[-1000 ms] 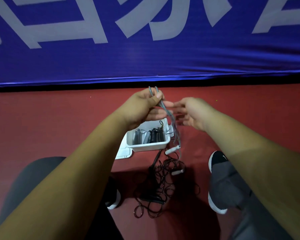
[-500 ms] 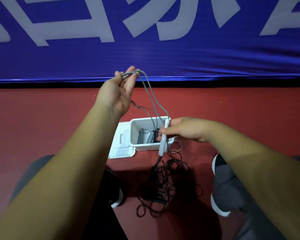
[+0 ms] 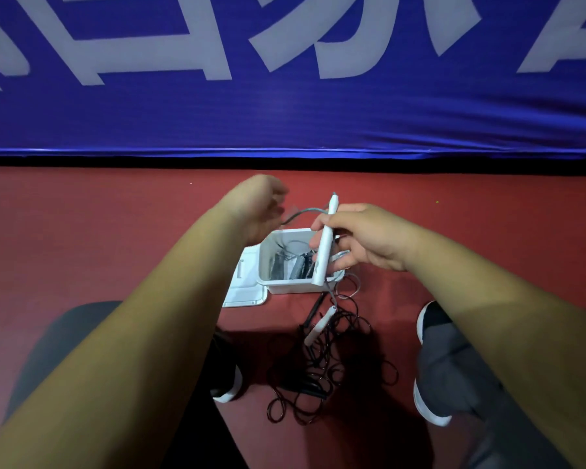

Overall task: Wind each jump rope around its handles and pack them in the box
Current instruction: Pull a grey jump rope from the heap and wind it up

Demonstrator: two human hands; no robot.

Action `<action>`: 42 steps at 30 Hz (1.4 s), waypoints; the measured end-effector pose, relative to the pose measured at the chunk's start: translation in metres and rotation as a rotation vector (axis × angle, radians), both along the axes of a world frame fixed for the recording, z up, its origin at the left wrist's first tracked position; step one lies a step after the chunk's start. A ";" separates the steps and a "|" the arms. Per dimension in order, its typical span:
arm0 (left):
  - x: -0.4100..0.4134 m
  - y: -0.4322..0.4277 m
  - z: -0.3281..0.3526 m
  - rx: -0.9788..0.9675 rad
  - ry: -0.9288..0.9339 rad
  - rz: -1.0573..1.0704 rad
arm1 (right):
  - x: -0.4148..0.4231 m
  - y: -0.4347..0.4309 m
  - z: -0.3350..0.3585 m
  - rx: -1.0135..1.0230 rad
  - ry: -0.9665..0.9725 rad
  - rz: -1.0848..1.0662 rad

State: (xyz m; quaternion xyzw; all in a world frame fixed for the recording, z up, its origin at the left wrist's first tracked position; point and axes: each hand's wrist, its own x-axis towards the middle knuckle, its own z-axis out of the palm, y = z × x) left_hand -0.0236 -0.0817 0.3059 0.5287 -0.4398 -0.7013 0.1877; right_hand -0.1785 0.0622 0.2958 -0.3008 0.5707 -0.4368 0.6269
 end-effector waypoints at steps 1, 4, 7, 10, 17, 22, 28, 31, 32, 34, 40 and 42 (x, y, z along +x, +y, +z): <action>-0.001 0.005 0.000 -0.028 -0.122 -0.065 | 0.002 -0.001 0.001 0.002 -0.034 -0.035; -0.003 0.021 -0.007 -0.110 -0.335 -0.137 | 0.003 -0.006 0.002 -0.011 -0.090 -0.124; -0.002 0.032 -0.015 -0.108 -0.375 -0.372 | -0.004 -0.008 0.010 -0.047 -0.199 -0.184; -0.001 0.040 -0.021 -0.135 -0.283 -0.683 | -0.011 -0.008 0.018 -0.091 -0.297 -0.229; -0.006 0.048 -0.030 -0.333 -0.264 -0.903 | -0.025 -0.009 0.024 -0.162 -0.372 -0.319; -0.007 0.049 -0.034 -0.261 -0.251 -0.926 | -0.038 -0.019 0.014 -0.089 -0.040 -0.472; -0.009 0.045 -0.017 -0.017 -0.097 -0.671 | -0.046 -0.010 -0.021 0.180 0.469 -0.335; -0.011 0.043 -0.009 0.070 -0.014 -0.466 | -0.036 -0.006 -0.019 0.150 0.527 -0.123; -0.011 0.043 -0.006 0.092 0.004 -0.416 | -0.031 -0.003 -0.015 0.138 0.528 -0.046; -0.012 0.043 -0.002 0.128 0.025 -0.342 | -0.020 0.001 -0.009 0.129 0.445 0.058; -0.013 0.035 -0.005 0.187 0.071 -0.140 | -0.013 0.000 -0.010 0.166 0.370 0.061; -0.013 0.032 -0.007 0.186 0.084 -0.079 | -0.011 0.000 -0.008 0.127 0.425 0.092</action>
